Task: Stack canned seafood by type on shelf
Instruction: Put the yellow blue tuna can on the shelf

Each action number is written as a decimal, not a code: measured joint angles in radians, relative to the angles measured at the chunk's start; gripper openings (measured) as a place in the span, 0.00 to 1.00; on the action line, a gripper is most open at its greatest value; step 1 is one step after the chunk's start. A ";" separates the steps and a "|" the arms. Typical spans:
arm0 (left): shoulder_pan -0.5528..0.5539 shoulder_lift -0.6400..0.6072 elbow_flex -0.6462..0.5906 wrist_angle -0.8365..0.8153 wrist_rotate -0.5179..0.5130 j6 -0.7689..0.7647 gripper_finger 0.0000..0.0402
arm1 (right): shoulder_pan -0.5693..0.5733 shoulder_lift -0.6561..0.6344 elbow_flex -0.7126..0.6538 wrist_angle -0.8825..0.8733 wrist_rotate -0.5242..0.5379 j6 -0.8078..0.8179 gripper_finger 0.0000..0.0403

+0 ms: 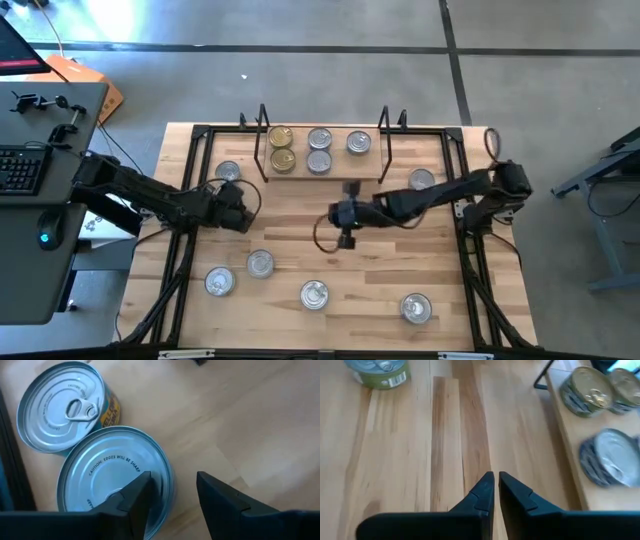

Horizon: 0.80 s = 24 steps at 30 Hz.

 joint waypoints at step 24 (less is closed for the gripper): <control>-0.031 0.001 0.053 0.181 0.116 0.237 0.09 | 0.221 -0.200 0.000 -0.766 0.057 0.630 0.04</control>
